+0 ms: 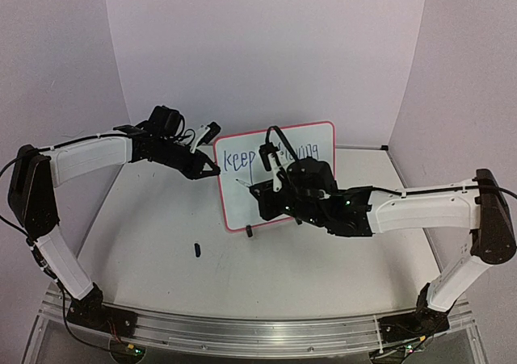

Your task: Write a sentence on the whiteboard

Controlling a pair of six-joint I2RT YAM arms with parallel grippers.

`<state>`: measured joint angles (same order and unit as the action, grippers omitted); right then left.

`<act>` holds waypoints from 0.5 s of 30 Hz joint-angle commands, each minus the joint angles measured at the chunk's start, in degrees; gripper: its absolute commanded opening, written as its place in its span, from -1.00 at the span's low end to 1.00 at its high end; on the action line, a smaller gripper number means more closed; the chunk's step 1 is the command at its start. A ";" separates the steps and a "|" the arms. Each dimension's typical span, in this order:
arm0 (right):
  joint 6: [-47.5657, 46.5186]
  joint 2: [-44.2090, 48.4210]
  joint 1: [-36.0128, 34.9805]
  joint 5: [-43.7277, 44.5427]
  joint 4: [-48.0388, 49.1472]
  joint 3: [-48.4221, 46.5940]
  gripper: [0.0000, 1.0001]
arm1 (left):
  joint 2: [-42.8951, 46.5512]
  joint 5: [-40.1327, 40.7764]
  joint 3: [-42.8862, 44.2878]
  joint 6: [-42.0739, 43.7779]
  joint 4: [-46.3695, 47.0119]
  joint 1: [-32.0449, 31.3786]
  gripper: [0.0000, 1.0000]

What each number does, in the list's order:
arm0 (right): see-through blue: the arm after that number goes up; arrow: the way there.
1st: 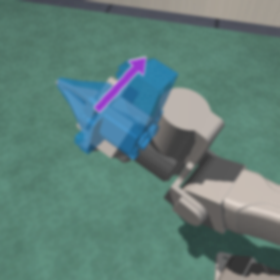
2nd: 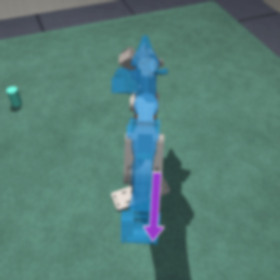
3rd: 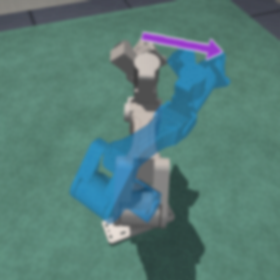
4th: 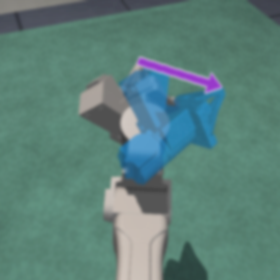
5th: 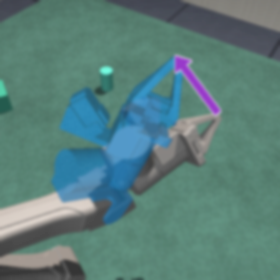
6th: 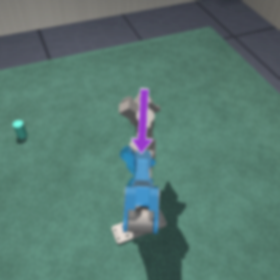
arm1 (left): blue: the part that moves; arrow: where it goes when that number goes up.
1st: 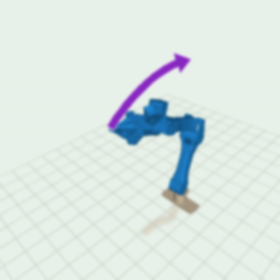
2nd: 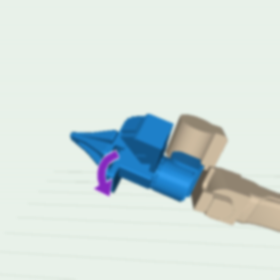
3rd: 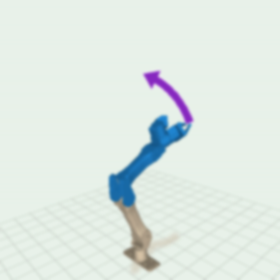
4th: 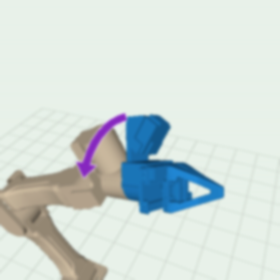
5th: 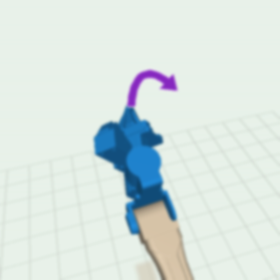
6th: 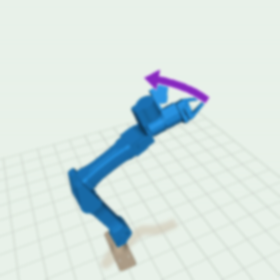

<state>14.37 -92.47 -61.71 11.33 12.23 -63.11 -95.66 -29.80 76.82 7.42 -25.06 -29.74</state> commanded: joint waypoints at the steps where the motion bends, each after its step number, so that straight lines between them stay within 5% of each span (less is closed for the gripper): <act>1: -0.67 0.84 1.03 0.09 0.11 -0.53 -1.00 | -2.51 3.44 -0.82 1.63 -6.93 -1.20 -1.00; 15: 3.51 -2.41 5.81 -14.00 8.93 3.30 -1.00 | -2.83 3.70 -0.70 1.60 -7.28 -1.20 -1.00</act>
<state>17.02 -92.29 -55.53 1.06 17.52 -57.52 -95.70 -29.80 76.84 7.20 -25.04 -29.74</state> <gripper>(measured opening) 0.066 0.036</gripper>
